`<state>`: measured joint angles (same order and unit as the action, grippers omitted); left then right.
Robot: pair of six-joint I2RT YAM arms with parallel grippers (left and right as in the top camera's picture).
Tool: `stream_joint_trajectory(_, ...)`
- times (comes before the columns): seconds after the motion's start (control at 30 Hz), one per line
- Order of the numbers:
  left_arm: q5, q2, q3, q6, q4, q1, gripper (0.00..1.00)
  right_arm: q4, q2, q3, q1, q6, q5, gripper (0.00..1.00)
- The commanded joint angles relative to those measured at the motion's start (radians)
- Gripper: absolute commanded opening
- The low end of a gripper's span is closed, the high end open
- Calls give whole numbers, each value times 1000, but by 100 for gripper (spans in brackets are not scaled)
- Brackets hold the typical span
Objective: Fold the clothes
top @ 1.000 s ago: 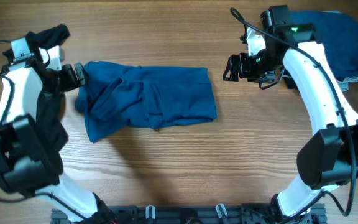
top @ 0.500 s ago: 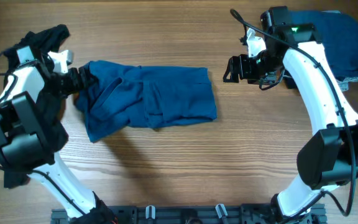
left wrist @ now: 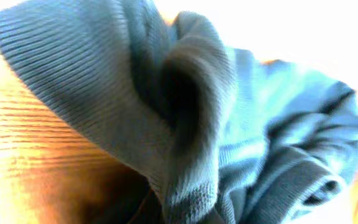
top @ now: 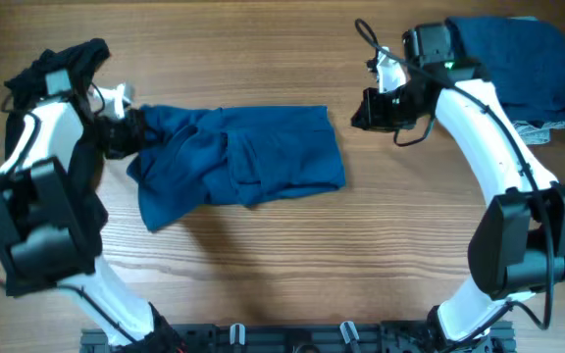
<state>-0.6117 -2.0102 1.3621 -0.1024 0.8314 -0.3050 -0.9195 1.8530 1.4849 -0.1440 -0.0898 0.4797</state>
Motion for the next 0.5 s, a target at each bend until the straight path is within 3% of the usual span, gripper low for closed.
stream_joint_trajectory(0.0, 82, 189, -1, 108, 7, 27, 4, 130, -2, -120, -11, -44, 244, 4)
stream_joint_trajectory(0.27, 89, 256, -1, 145, -4, 87, 4, 433, 105, -302, -119, -162, 314, 4)
stream_joint_trajectory(0.47, 88, 288, 0, 190, -16, 145, 4, 459, 221, -302, -106, -188, 214, 4)
